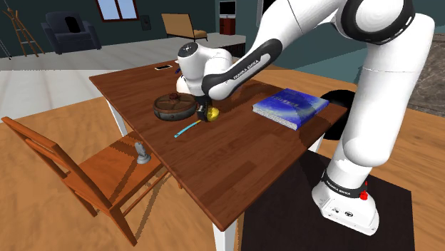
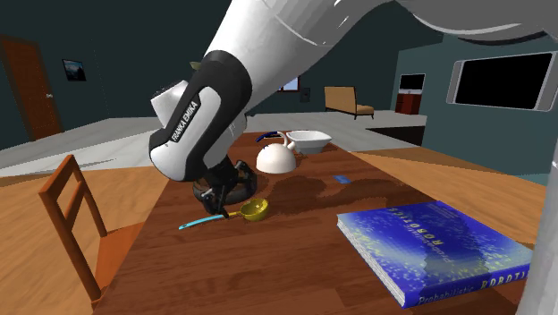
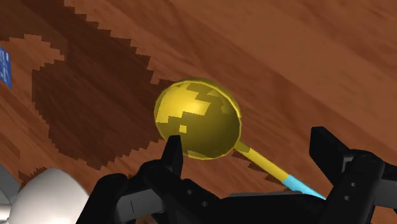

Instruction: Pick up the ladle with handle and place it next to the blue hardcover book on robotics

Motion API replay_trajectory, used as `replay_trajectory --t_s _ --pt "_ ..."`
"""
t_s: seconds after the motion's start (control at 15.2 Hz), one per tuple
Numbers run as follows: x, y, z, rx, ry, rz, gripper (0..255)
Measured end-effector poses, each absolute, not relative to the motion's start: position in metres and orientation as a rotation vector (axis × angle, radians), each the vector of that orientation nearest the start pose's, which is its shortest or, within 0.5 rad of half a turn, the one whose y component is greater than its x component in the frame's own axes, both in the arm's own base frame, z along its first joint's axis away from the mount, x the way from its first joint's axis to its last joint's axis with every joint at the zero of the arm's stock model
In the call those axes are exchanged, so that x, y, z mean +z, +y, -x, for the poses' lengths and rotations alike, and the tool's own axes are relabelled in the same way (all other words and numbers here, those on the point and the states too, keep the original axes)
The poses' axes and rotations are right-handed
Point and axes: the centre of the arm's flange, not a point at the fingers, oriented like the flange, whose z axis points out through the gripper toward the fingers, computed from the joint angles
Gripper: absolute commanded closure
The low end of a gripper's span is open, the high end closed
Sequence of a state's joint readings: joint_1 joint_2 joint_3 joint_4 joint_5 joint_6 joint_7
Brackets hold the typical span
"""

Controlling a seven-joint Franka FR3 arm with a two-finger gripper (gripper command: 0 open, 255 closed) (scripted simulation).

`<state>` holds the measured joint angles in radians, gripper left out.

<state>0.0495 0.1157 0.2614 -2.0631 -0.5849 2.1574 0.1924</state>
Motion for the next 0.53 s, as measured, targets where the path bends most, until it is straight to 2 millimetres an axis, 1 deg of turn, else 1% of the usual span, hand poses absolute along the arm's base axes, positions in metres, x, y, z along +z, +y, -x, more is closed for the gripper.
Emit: replay_trajectory --t_s 0.26,0.53 --pt "0.361 0.149 -0.560 -0.182 -0.829 3.493 0" --pt "0.343 0.141 -0.564 -0.182 -0.831 3.493 0"
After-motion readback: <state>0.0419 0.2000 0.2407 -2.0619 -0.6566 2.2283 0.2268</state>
